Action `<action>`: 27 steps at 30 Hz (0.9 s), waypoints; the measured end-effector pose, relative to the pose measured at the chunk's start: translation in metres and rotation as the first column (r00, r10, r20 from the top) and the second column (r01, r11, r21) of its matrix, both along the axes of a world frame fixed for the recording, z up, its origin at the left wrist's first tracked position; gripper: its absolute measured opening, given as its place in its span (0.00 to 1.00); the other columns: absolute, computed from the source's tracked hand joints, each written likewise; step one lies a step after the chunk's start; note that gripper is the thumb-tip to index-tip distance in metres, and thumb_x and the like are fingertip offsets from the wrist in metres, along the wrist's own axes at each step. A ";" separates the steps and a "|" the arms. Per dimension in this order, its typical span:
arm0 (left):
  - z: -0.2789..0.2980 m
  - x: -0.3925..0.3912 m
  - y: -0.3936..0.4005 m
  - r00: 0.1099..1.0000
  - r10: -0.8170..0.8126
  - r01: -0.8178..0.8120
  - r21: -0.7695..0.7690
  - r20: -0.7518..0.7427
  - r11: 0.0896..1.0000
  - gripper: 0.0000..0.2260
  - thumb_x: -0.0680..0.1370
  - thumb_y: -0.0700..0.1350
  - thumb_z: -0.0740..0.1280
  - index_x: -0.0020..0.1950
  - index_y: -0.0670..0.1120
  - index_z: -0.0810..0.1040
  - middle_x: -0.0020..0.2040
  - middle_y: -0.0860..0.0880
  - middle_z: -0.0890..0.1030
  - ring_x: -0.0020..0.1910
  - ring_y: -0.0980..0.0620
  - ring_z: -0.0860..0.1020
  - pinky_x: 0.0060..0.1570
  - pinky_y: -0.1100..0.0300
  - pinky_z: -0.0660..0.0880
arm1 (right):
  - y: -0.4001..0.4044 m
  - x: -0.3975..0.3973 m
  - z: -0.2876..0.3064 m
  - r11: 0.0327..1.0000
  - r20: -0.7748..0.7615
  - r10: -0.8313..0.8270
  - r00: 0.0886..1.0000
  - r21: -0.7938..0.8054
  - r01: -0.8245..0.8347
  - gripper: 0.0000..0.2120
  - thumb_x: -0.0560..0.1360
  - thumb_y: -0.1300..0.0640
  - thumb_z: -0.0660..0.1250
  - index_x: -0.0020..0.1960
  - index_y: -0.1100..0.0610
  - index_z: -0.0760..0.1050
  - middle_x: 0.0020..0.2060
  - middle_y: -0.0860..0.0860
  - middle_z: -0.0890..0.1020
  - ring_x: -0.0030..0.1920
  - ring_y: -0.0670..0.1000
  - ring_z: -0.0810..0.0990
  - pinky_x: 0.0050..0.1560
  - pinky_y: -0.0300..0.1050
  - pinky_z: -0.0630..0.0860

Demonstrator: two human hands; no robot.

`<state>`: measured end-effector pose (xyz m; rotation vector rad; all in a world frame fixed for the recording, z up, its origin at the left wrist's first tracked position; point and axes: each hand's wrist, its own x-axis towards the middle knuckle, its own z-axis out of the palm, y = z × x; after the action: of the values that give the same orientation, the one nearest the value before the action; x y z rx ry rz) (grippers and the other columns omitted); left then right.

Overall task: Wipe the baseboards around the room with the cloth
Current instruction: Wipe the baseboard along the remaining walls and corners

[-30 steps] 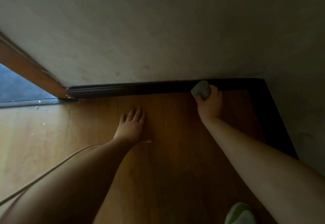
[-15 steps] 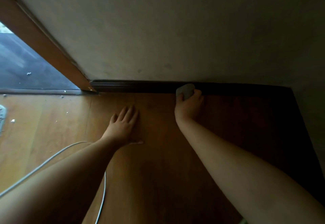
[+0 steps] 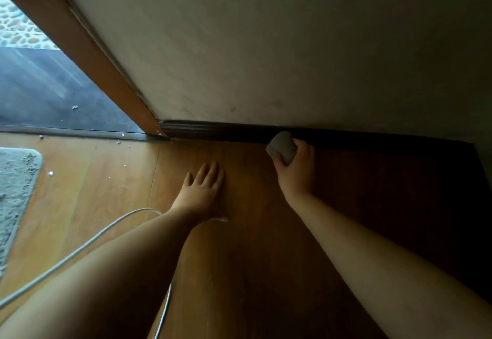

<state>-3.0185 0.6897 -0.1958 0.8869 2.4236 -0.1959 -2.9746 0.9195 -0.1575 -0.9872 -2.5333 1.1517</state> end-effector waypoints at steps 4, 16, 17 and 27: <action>0.005 0.002 0.007 0.999 0.037 -0.037 0.002 0.036 0.999 0.58 0.68 0.70 0.70 0.80 0.47 0.34 0.79 0.44 0.33 0.78 0.40 0.36 0.76 0.38 0.46 | -0.011 -0.009 -0.003 1.000 0.009 -0.005 1.000 -0.018 0.005 0.25 0.75 0.50 0.72 0.68 0.55 0.69 0.65 0.55 0.71 0.60 0.57 0.76 0.52 0.46 0.75; 0.012 0.014 -0.082 0.962 0.273 -0.274 -0.007 -0.023 0.962 0.56 0.69 0.68 0.71 0.81 0.48 0.38 0.81 0.46 0.38 0.80 0.43 0.41 0.76 0.41 0.54 | -0.090 -0.052 -0.009 0.991 -0.009 0.112 0.994 -0.070 -0.113 0.23 0.75 0.50 0.71 0.66 0.57 0.70 0.64 0.55 0.72 0.60 0.57 0.76 0.54 0.47 0.76; 0.014 0.016 -0.088 0.959 0.282 -0.282 -0.028 -0.016 0.959 0.57 0.68 0.68 0.71 0.81 0.48 0.38 0.81 0.46 0.38 0.80 0.43 0.41 0.76 0.41 0.55 | -0.098 -0.055 -0.009 0.989 -0.015 0.118 0.993 -0.083 -0.119 0.23 0.75 0.51 0.71 0.66 0.57 0.70 0.63 0.55 0.72 0.60 0.57 0.76 0.55 0.47 0.75; 0.023 0.021 -0.089 0.941 0.333 -0.327 -0.077 0.067 0.942 0.61 0.66 0.62 0.78 0.80 0.47 0.36 0.80 0.45 0.34 0.79 0.43 0.38 0.75 0.39 0.53 | -0.179 -0.094 0.007 0.964 -0.107 0.180 0.978 -0.179 -0.197 0.20 0.74 0.55 0.72 0.61 0.64 0.74 0.60 0.60 0.77 0.60 0.59 0.76 0.57 0.45 0.69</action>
<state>-2.9970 0.6003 -0.1726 0.4389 2.4325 -0.1099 -3.0682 0.7406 -0.1506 -0.7238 -2.5257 1.4782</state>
